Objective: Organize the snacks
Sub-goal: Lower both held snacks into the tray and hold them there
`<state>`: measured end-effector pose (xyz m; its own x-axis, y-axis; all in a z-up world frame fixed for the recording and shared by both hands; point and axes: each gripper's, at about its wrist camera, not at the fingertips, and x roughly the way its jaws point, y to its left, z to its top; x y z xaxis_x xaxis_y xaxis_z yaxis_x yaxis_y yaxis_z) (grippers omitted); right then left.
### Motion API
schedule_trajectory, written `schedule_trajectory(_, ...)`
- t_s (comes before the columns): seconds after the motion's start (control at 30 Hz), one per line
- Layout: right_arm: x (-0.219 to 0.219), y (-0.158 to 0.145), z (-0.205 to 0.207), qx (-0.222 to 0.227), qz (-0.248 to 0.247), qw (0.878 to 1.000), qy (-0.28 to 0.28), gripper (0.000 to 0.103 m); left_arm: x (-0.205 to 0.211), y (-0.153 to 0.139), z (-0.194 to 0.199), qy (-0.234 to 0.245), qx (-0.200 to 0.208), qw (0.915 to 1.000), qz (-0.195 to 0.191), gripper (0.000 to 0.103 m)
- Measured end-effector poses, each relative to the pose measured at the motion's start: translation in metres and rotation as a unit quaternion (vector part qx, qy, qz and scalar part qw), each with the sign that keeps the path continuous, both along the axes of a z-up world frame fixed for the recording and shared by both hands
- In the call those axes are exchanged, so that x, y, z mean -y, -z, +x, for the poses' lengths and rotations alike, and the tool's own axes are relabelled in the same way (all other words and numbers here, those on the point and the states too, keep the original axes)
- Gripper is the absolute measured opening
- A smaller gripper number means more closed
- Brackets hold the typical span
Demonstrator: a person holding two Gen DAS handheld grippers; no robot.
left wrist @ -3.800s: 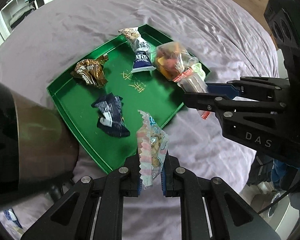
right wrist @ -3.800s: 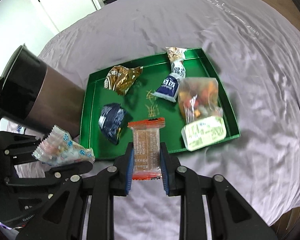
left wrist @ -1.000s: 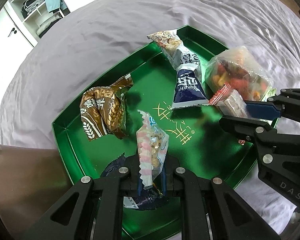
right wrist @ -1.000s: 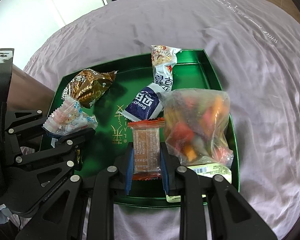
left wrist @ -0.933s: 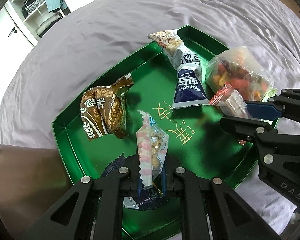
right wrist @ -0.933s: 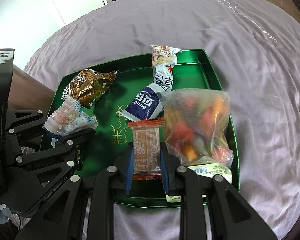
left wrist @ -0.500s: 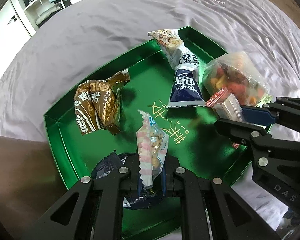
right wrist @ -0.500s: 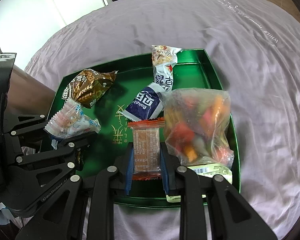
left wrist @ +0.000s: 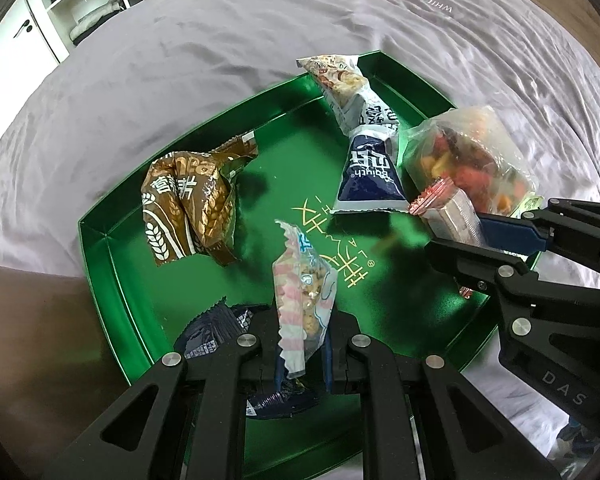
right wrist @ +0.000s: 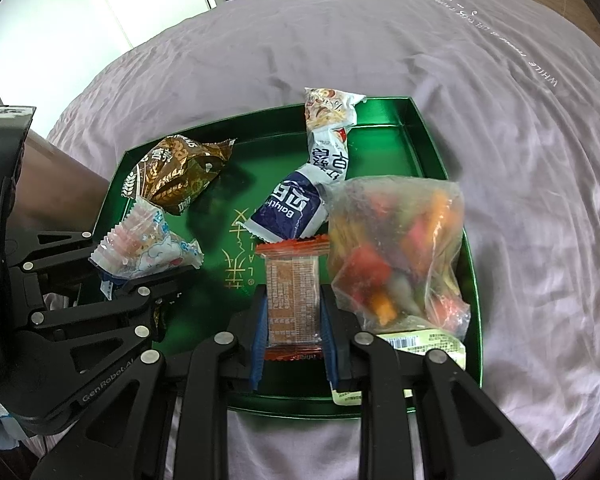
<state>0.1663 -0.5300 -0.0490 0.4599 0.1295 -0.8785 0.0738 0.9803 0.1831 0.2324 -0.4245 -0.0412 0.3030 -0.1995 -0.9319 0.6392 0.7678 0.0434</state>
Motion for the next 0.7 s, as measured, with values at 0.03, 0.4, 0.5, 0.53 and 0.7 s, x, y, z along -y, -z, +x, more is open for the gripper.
schedule_trajectory(0.03,0.0,0.0003,-0.0003,0.0,0.0,1.0,0.0,0.0,-0.0003,0.0002,-0.0001,0.0,-0.002,1.0,-0.001,0.011)
schedule_trajectory(0.4,-0.0001,0.0004,0.0,0.0,0.0,1.0,0.0,0.0,0.0003,0.0038,-0.0002,-0.001,-0.016,0.9998,-0.009,0.011)
schedule_trajectory(0.5,-0.0001,0.0004,-0.0002,0.0,0.001,1.0,-0.001,0.0,0.0005,0.0037,-0.0002,-0.003,-0.019,0.9998,-0.012,0.011)
schedule_trajectory(0.53,-0.0001,0.0003,-0.0005,0.0,0.001,1.0,-0.001,0.0,0.0003,0.0034,0.0,-0.002,-0.019,0.9997,-0.012,0.011)
schedule_trajectory(0.7,-0.0004,0.0002,0.0001,0.0,0.0,1.0,-0.001,0.0,-0.0001,0.0027,-0.0004,0.001,-0.02,0.9997,-0.014,0.011)
